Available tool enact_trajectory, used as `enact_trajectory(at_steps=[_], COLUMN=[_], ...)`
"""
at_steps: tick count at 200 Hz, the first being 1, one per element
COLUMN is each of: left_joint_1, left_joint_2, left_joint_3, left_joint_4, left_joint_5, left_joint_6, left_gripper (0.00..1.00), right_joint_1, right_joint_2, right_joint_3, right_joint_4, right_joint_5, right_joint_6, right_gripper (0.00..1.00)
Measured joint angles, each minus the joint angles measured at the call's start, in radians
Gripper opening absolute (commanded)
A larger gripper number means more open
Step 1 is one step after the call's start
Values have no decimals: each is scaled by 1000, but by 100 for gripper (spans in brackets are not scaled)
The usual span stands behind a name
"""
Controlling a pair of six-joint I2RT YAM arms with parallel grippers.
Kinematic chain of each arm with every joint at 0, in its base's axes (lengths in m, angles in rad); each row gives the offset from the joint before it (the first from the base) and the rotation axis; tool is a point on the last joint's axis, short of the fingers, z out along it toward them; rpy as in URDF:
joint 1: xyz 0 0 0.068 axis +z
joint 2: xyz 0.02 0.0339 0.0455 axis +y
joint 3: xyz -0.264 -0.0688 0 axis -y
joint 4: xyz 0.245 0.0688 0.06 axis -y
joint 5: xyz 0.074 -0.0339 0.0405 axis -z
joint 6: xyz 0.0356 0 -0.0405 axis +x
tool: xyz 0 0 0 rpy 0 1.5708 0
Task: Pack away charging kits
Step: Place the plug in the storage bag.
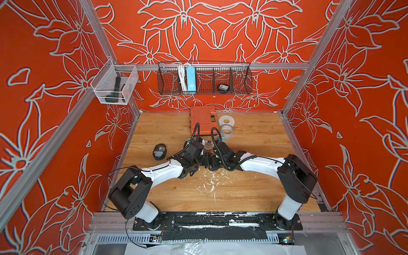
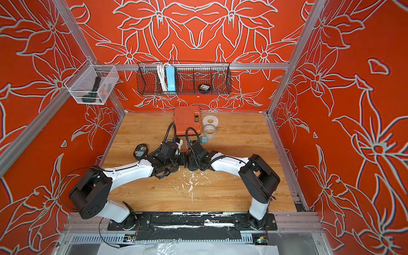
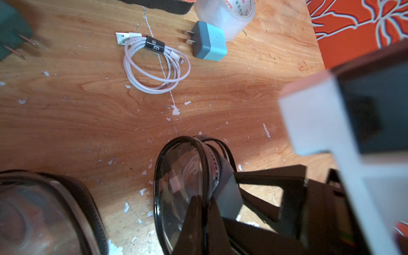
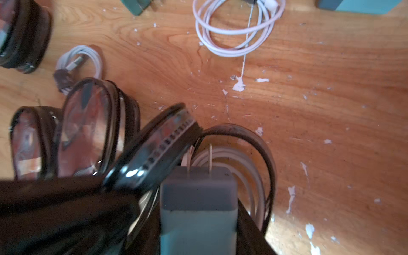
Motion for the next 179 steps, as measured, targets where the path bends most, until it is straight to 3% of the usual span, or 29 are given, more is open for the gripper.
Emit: enact_trajectory(at_steps=[46, 112, 137, 179], left_joint_1=[29, 36, 36, 36], left_joint_2=[0, 0, 0, -1], left_joint_3=[-18, -20, -26, -33], left_joint_4=[24, 29, 38, 49], left_joint_5=[39, 48, 48, 44], left_joint_6=[-18, -21, -21, -21], left_gripper=[0, 0, 0, 0], right_joint_1=[0, -1, -1, -1], right_joint_2=[48, 123, 123, 122], right_joint_3=[33, 100, 100, 100], right_joint_4=[-7, -37, -39, -38], right_joint_5=[27, 69, 73, 52], right_joint_6=[5, 27, 29, 30], right_gripper=[0, 9, 17, 21])
